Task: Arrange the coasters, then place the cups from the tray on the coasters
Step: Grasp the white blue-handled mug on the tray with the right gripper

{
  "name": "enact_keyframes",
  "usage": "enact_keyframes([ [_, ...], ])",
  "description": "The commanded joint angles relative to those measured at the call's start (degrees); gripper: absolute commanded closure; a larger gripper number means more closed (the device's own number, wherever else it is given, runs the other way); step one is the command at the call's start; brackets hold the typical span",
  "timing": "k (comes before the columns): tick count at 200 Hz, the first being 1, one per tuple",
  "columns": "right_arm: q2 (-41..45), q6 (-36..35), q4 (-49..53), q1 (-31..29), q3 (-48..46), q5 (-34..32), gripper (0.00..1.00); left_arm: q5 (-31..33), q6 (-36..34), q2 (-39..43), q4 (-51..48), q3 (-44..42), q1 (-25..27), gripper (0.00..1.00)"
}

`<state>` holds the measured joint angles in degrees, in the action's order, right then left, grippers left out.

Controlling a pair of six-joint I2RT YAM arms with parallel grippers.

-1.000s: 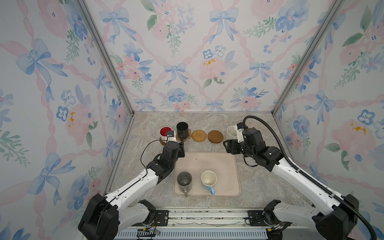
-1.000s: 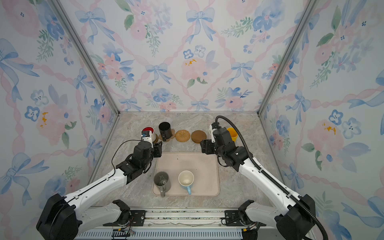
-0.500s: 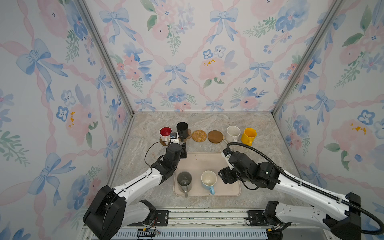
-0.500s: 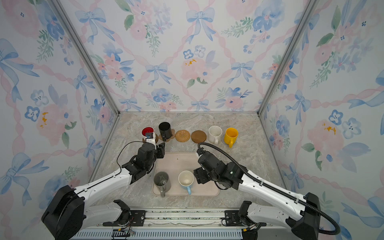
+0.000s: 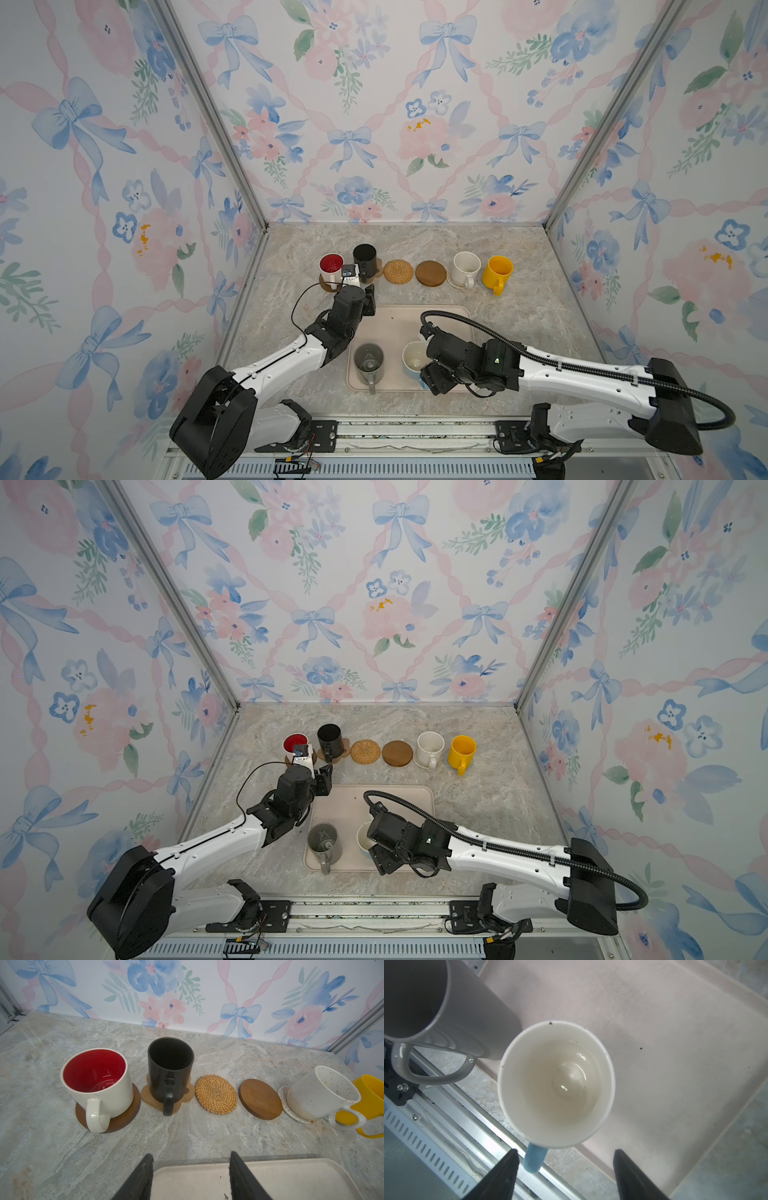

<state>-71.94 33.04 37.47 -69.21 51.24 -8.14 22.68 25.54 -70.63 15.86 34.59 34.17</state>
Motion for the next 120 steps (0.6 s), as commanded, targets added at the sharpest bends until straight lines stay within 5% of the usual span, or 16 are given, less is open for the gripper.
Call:
enact_keyframes([
  [1,-2.0,2.4,-3.3,-0.8,-1.0,2.1,0.26,-0.6,-1.3,-0.5,1.8,-0.5,0.1,0.45],
  [120,-9.0,7.2,-3.6,-1.0,0.1,1.3,0.50,-2.4,-1.3,-1.2,3.4,-1.1,-0.6,0.44],
])
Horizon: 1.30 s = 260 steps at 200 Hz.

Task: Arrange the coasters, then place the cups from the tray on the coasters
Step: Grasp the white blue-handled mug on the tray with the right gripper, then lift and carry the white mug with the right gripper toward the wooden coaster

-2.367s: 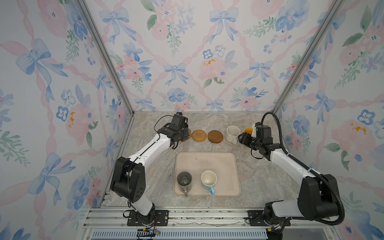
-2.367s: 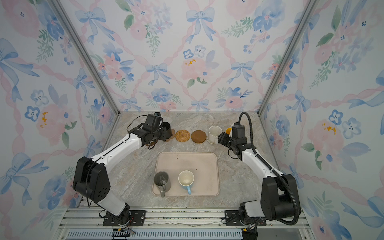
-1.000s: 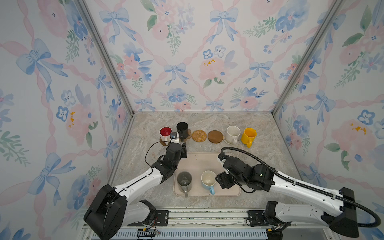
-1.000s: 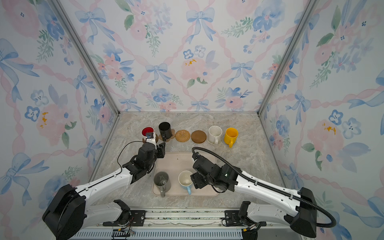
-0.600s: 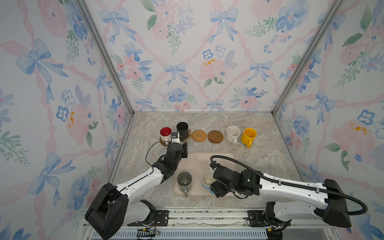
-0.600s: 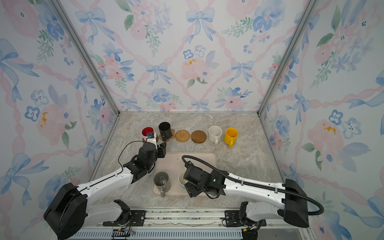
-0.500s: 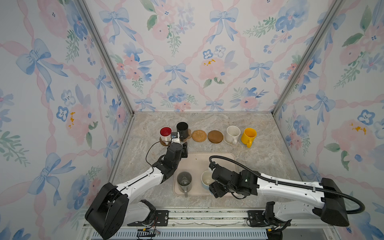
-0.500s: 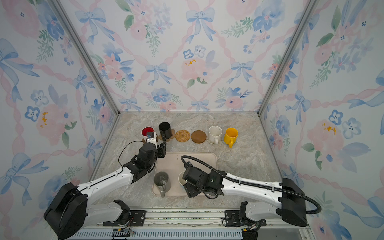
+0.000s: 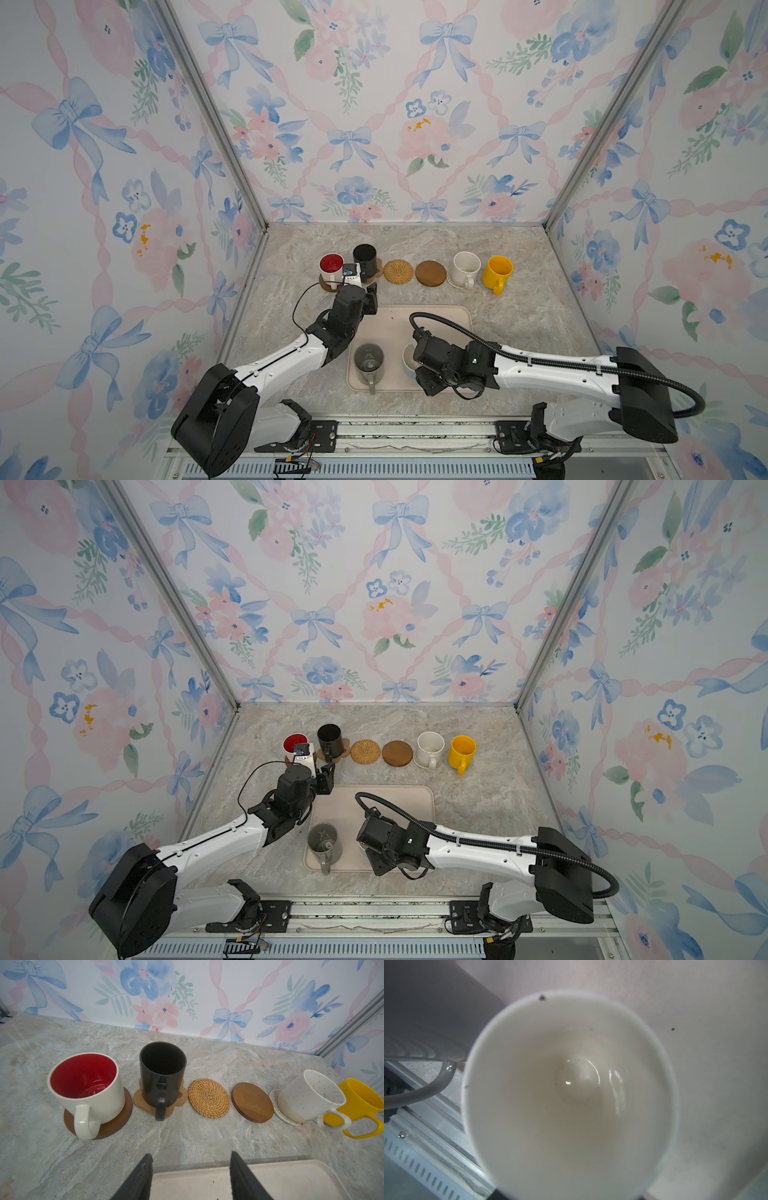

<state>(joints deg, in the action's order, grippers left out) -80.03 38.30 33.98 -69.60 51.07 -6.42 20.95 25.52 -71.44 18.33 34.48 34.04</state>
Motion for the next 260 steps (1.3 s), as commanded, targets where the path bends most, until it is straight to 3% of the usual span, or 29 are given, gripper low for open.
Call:
enact_keyframes([
  [1,-1.0,1.9,-0.1,-0.6,0.3,-0.5,0.50,-0.6,-1.3,-0.4,1.0,-1.0,-0.5,0.44],
  [63,-2.1,2.8,-0.5,-0.5,0.2,-0.6,0.68,-1.0,-1.3,-0.4,1.0,-1.1,-0.6,0.44],
  [96,-2.5,2.4,0.3,-0.5,0.8,-1.0,0.82,-0.9,-1.2,-0.3,0.9,-1.2,-0.7,0.44],
  [118,-2.5,1.8,2.0,-0.4,1.8,-2.1,1.00,-1.0,-1.2,-0.3,1.0,-1.3,-0.8,0.44],
  [205,-1.0,-3.4,8.1,0.7,7.6,-9.3,1.00,-1.0,-1.1,-0.3,1.0,-1.6,-1.4,0.44],
  [260,0.0,-7.7,8.8,9.8,10.3,-11.6,1.00,-1.5,-0.8,0.7,1.2,-2.6,-2.1,0.44],
])
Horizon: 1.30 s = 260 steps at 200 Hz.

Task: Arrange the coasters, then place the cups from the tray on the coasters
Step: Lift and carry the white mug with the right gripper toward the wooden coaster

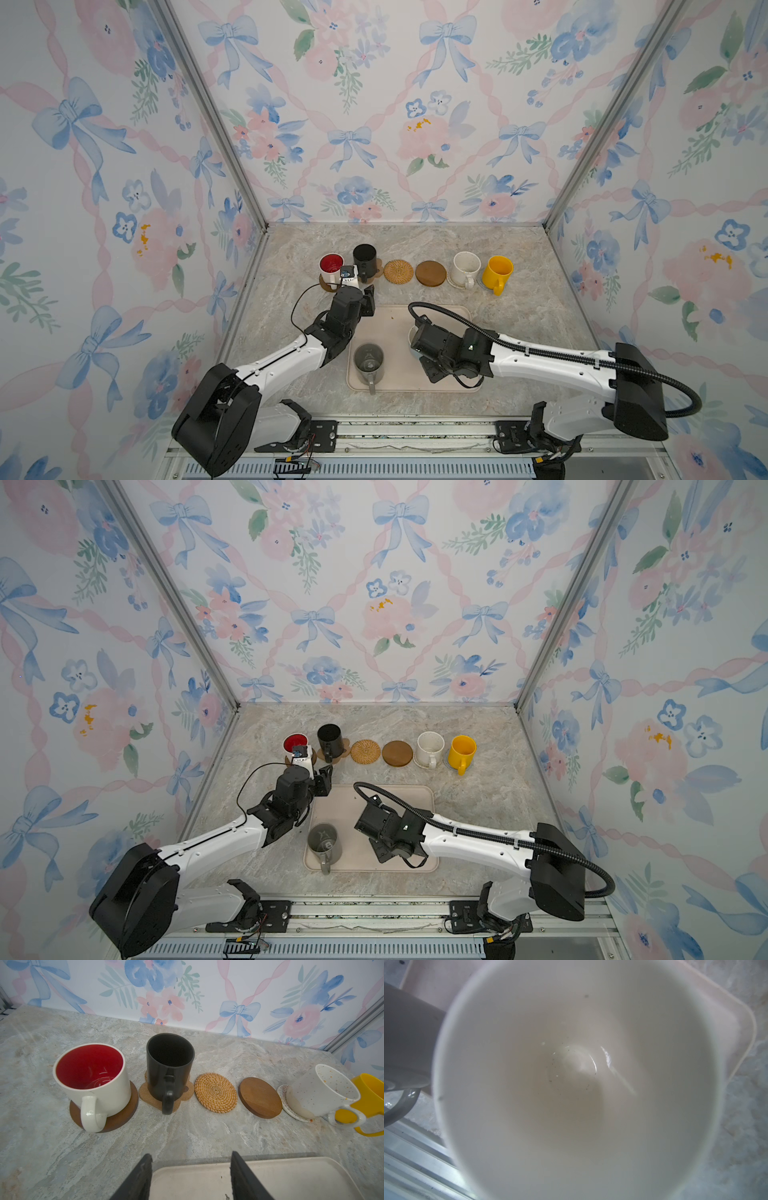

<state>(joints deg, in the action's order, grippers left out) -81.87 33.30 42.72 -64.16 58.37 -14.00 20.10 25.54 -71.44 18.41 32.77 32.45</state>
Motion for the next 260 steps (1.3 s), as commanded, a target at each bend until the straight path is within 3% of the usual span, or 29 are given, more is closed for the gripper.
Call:
enact_keyframes([
  [1,1.8,-2.8,0.1,4.7,3.0,-4.0,1.00,-0.7,-0.8,0.7,1.1,-0.9,-0.5,0.44],
  [49,0.4,-10.8,-1.8,14.3,8.6,-6.6,1.00,-2.2,-0.8,0.6,2.1,-1.6,-1.4,0.44],
  [125,-10.5,-18.9,-6.6,25.3,21.1,-0.9,1.00,-3.1,-1.0,0.2,2.5,-2.2,-2.4,0.44],
  [191,-21.2,-21.3,-5.8,29.9,31.3,2.5,1.00,-3.1,-0.9,2.3,2.5,-3.2,-3.6,0.43],
  [260,-27.1,-20.2,-6.2,33.0,35.4,4.8,1.00,-3.7,-1.1,2.2,2.5,-3.2,-4.0,0.43],
])
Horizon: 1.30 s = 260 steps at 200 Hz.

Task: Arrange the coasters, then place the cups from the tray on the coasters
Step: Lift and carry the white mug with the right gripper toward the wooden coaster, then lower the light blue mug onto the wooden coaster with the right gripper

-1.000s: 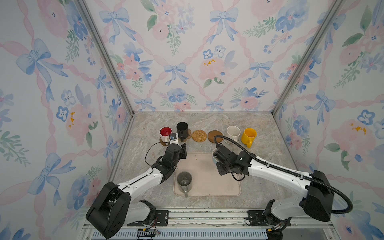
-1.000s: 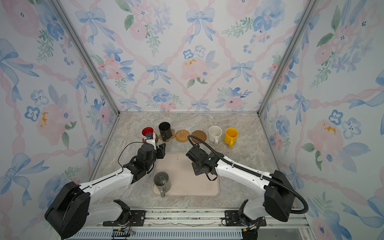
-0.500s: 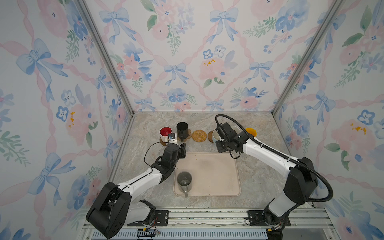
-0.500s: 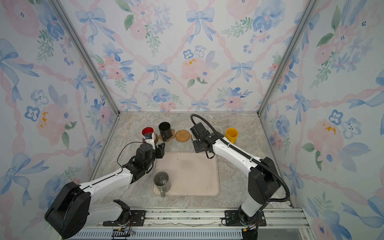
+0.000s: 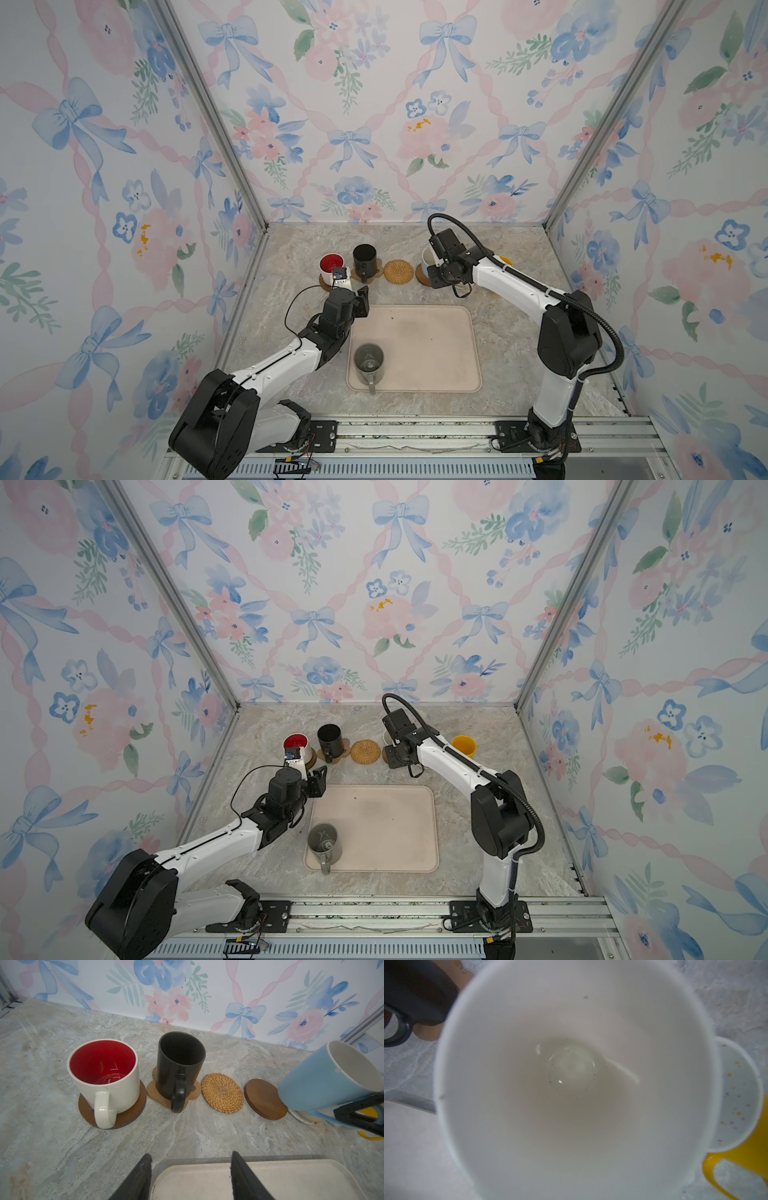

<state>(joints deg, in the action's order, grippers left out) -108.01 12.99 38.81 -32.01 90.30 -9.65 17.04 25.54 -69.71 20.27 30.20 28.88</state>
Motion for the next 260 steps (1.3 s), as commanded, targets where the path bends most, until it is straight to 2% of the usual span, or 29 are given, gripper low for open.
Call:
enact_keyframes([
  [1,-1.0,0.1,-2.3,0.9,3.5,0.4,1.00,-0.7,-1.1,0.5,0.7,-0.7,-0.4,0.43],
  [81,-5.4,0.5,-2.1,2.2,5.6,0.9,1.00,-1.1,-0.9,0.7,0.6,-0.9,-0.5,0.42],
  [260,-7.7,0.3,-2.6,2.8,6.7,-0.2,1.00,-1.3,-0.8,1.2,0.6,-1.3,-0.6,0.42],
])
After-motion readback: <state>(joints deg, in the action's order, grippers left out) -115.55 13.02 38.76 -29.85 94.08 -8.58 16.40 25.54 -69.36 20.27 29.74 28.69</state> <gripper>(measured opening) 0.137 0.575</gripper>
